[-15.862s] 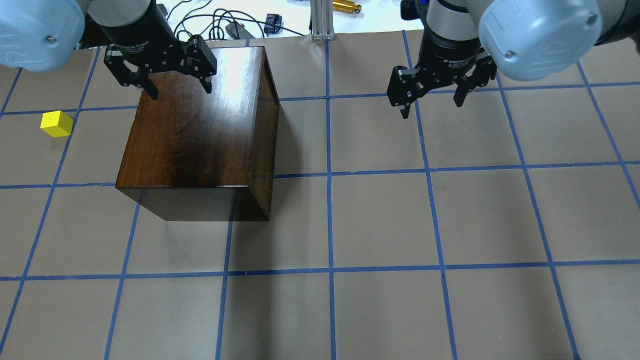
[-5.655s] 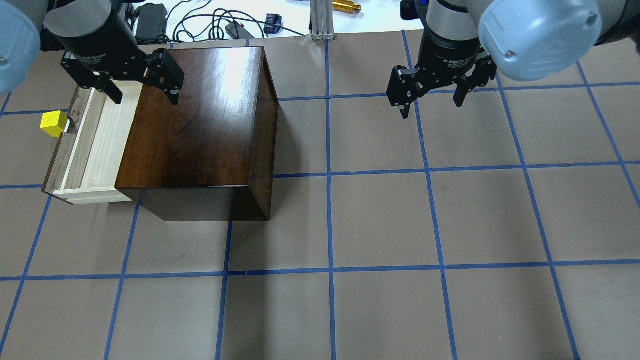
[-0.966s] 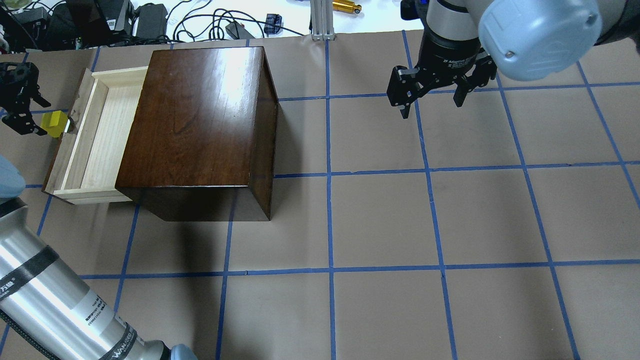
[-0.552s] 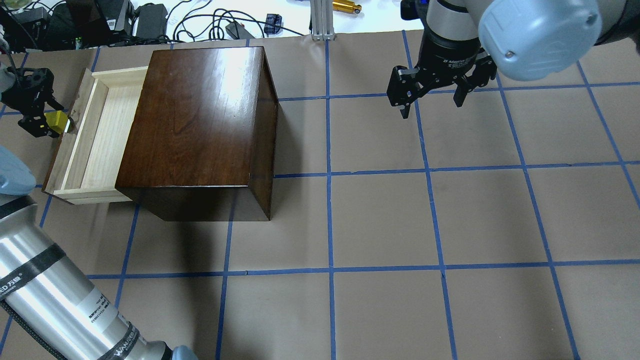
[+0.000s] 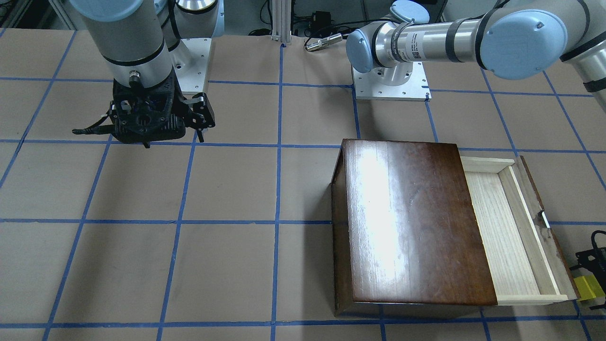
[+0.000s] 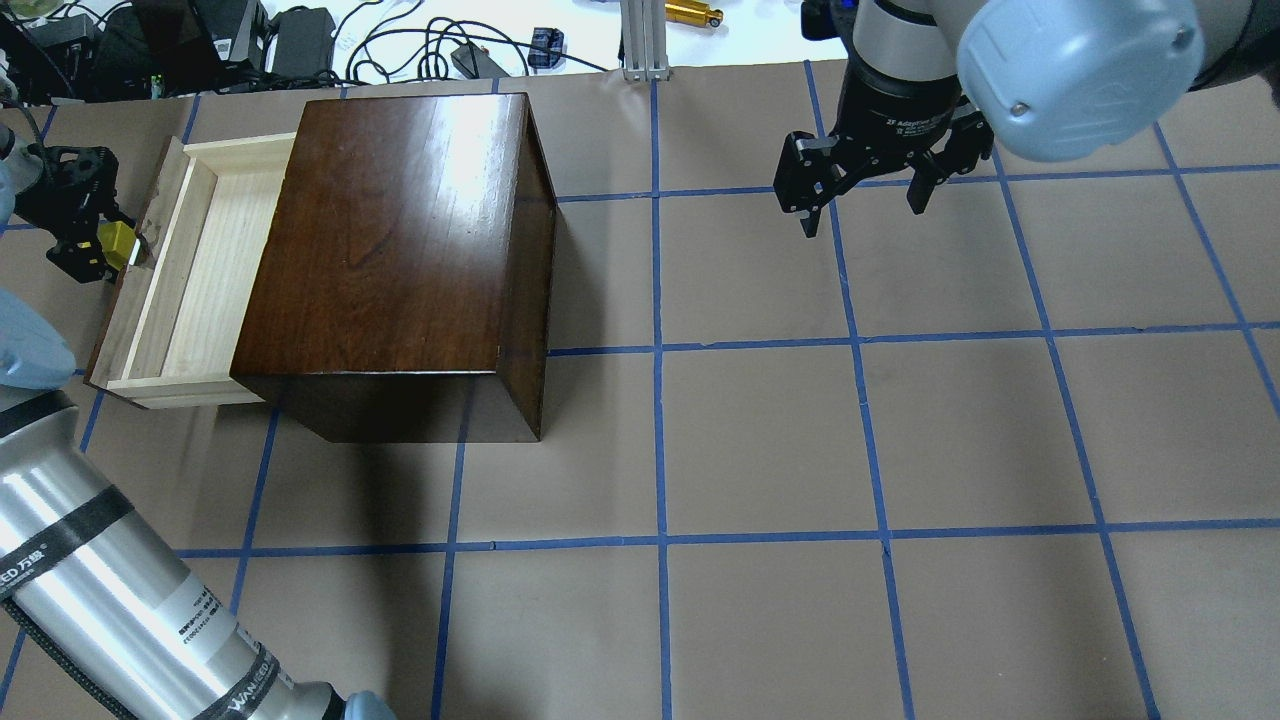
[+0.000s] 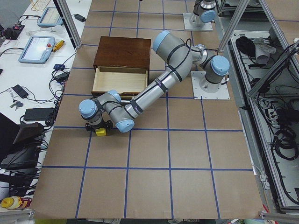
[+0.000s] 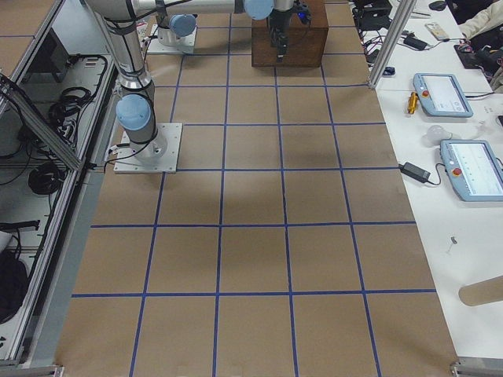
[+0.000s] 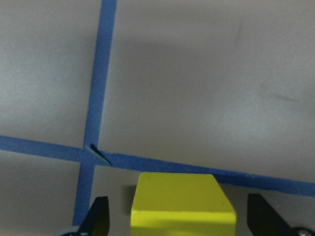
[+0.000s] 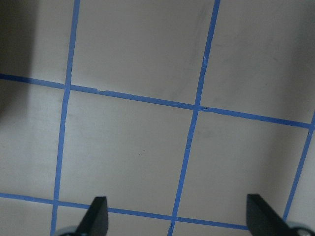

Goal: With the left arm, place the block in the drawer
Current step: 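Lower the left gripper and grasp the yellow cube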

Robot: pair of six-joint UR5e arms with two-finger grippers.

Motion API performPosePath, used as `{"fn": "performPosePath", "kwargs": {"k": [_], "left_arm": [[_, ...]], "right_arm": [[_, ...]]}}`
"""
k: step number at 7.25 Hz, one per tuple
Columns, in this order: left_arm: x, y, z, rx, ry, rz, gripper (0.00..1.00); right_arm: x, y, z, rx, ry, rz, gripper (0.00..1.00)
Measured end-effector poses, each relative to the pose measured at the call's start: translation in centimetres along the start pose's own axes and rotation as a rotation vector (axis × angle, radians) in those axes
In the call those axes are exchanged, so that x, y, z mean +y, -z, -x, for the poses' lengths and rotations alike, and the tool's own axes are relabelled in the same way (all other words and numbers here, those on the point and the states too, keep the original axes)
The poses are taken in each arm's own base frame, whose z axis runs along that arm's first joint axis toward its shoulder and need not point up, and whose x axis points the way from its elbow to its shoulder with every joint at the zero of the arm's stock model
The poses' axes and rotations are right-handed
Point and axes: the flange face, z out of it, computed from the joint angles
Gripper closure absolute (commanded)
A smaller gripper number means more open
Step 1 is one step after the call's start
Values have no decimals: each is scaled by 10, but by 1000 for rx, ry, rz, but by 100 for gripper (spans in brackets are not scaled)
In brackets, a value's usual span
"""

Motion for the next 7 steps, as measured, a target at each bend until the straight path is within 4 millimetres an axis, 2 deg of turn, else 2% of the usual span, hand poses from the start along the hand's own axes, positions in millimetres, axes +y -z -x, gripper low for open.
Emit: {"fn": "performPosePath", "kwargs": {"k": [2,4,5,6,7], "left_arm": [[0,-1,-1,3,0,1,0],[1,-1,0,-1,1,4,57],[2,1,0,-10,-3,7,78],[2,1,1,-19,-8,11,88],[2,2,1,-26,-12,14,89]], "right_arm": [[0,0,0,0,1,0,0],[0,0,0,0,1,0,0],[0,0,0,0,0,0,0],[0,0,0,0,0,0,0],[0,0,0,0,0,0,0]]}}
